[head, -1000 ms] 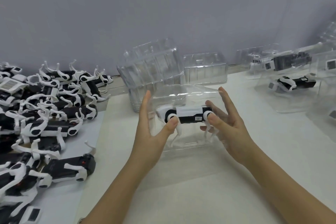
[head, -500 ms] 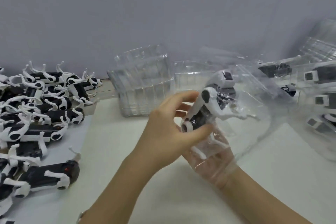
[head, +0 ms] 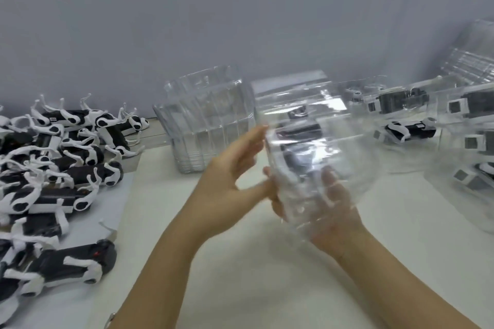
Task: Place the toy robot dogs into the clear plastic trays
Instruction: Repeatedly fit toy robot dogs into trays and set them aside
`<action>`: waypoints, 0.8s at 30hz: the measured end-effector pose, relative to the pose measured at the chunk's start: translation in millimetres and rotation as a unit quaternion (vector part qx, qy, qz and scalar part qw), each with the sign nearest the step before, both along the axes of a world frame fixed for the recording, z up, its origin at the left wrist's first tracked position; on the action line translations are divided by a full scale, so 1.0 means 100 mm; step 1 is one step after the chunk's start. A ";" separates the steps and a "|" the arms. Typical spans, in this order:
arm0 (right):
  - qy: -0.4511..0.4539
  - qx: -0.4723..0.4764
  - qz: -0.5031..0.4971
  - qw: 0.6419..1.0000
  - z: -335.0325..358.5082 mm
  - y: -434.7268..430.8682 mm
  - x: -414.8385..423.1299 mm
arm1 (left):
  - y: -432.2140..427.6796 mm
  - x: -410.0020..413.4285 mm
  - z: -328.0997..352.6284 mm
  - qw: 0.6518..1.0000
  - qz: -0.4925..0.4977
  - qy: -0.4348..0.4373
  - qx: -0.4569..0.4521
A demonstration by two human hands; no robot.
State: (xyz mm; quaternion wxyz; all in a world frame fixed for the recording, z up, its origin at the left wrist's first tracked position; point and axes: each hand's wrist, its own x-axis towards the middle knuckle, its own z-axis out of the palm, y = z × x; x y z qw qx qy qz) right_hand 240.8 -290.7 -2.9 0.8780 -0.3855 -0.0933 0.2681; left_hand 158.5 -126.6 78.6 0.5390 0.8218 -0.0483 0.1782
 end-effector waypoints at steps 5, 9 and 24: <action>-0.066 -0.015 -0.063 0.996 0.19 -0.08 0.15 | 0.33 -0.02 -0.05 0.927 0.078 -0.063 -0.361; -0.168 -0.085 -0.113 0.976 0.16 -0.04 0.11 | 0.22 0.01 -0.17 0.978 0.037 0.011 -0.203; -0.262 -0.218 -0.145 0.929 0.11 -0.03 0.14 | 0.07 0.14 -0.64 0.970 0.134 0.038 -0.198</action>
